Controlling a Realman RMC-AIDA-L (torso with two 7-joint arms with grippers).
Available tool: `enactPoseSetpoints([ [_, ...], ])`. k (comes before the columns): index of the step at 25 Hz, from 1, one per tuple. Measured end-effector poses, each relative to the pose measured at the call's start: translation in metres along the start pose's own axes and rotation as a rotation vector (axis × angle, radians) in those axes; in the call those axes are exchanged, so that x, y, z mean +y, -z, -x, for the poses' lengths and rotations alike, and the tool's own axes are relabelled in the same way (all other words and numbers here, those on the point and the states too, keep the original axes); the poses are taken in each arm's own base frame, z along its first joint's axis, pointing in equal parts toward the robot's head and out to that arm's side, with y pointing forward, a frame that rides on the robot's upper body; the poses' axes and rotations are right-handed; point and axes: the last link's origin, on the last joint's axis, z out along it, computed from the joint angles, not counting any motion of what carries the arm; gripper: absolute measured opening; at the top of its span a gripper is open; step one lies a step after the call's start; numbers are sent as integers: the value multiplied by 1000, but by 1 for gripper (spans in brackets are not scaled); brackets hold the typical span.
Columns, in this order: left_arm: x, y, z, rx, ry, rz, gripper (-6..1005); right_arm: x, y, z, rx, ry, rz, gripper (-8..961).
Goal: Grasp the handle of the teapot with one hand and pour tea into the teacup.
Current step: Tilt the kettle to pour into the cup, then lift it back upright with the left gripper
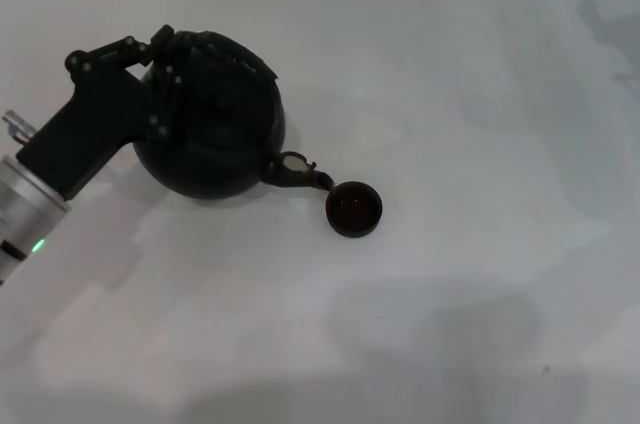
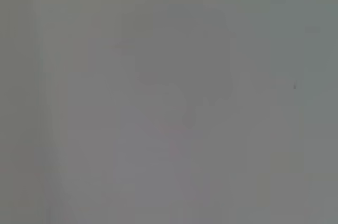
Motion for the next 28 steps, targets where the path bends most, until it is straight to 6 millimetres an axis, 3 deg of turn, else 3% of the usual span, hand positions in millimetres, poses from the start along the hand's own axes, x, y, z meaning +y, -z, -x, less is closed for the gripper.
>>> enactPoseSetpoints([
  [8,-9,-8,-2,4,-42,18,128,1,2,-4,12,-6,0,858],
  [14,-4,-21,-6,25,-103,72,125,1,2,-3,12,-6,-1,858],
  [28,1,-27,-7,36,-197,91,119,3,-1,-1,6,-5,4,858],
])
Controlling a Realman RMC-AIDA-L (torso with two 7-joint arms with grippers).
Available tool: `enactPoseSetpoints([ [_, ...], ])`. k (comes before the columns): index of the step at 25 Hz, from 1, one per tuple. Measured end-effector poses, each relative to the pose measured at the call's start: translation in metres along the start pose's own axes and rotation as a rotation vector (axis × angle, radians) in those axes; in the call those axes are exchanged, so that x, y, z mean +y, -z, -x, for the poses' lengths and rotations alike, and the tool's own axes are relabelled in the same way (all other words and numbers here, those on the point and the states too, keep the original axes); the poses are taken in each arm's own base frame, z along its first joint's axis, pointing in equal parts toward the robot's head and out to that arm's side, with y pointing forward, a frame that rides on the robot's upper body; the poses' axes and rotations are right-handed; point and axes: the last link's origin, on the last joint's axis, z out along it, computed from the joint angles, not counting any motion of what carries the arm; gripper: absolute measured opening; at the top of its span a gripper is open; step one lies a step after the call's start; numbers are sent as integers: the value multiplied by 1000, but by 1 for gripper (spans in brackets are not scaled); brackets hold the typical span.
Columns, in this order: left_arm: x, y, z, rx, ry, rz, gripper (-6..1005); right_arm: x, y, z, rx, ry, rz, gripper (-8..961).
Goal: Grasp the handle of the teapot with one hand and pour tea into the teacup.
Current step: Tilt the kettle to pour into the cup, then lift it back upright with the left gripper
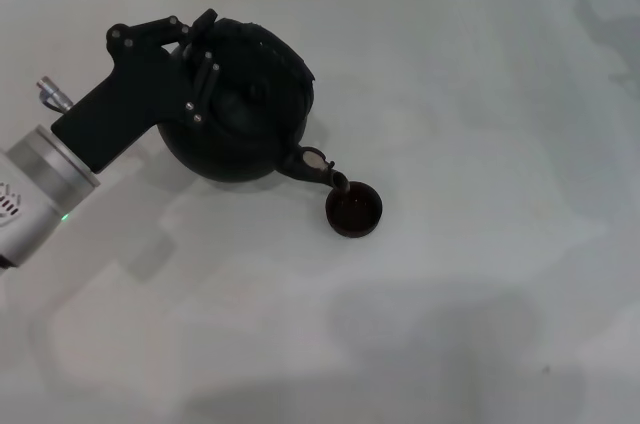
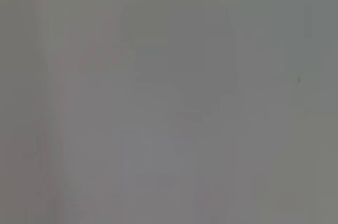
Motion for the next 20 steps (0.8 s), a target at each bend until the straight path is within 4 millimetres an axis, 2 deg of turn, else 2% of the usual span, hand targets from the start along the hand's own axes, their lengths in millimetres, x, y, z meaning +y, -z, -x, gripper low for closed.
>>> enactPoseSetpoints([
  [20,8,-4,-3,21,-70,45,110,2,-2,1,-2,-19,5,858],
])
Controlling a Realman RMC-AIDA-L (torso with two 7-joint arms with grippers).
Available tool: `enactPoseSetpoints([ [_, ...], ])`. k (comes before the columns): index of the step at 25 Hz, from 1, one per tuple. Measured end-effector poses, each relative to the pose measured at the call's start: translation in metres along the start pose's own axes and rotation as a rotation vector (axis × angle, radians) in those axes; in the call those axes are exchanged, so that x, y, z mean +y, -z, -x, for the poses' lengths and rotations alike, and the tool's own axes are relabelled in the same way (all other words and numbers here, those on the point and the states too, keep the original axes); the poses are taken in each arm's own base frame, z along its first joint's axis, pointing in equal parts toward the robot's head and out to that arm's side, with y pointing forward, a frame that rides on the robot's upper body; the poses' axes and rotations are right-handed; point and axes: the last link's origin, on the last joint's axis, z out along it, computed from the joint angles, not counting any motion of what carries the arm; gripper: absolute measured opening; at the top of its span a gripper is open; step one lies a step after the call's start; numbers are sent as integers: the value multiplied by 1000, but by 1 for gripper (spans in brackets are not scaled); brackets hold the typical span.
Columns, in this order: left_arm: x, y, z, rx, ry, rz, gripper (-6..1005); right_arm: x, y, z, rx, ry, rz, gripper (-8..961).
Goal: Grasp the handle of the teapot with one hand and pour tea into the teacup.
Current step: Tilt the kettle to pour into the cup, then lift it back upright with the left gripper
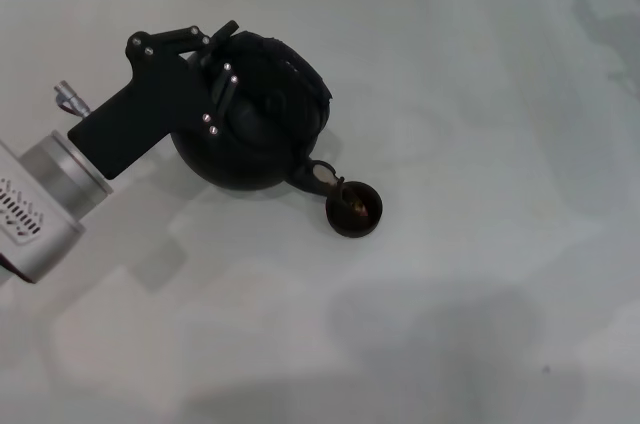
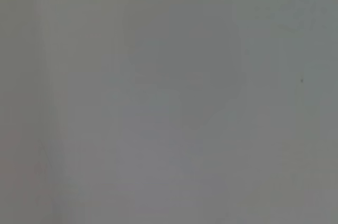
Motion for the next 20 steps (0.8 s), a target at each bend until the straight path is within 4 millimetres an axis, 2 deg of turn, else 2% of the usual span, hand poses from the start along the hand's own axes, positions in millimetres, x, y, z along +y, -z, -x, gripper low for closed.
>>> enactPoseSetpoints([
  [20,-2,2,4,-26,-47,-12,106,0,0,0,0,-4,-2,858],
])
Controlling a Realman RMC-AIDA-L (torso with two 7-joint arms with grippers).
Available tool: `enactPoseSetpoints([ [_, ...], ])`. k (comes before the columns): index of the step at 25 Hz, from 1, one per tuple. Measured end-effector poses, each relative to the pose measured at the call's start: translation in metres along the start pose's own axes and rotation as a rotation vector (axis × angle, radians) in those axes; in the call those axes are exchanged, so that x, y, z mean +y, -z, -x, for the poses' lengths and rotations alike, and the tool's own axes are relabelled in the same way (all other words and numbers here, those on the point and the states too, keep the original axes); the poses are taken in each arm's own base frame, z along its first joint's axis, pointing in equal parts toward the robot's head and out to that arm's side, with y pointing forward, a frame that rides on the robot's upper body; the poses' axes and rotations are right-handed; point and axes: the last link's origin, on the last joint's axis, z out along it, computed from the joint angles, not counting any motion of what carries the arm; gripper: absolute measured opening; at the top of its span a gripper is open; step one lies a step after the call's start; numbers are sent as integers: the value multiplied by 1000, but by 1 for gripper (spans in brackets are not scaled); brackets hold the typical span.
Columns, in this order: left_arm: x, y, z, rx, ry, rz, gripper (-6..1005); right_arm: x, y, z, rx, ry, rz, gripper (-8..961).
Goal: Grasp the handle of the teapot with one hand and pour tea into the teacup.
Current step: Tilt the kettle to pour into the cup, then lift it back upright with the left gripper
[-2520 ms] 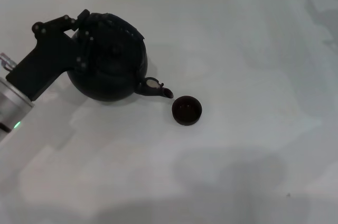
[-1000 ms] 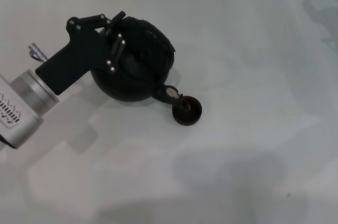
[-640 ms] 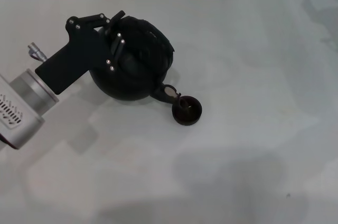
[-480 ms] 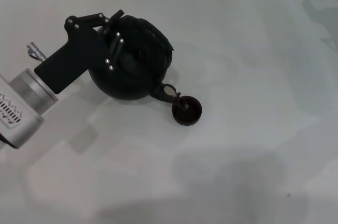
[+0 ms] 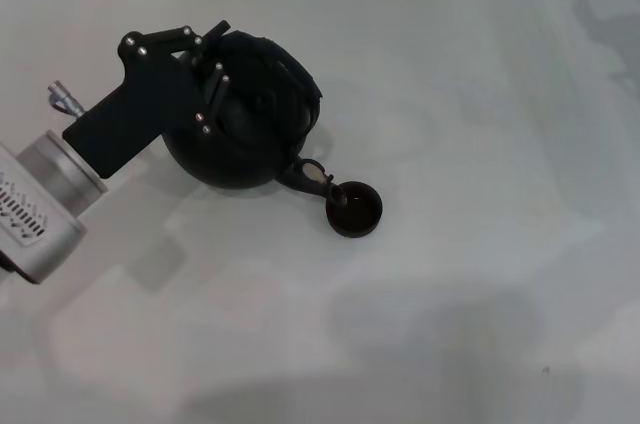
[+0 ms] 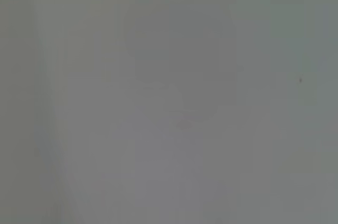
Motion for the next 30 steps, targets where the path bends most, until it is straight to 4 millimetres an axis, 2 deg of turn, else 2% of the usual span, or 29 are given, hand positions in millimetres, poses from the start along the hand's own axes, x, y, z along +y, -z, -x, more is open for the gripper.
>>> enactPoseSetpoints([
  [30,-1,-1,0,1,-28,-1,102,-1,2,-2,6,-11,-7,858],
])
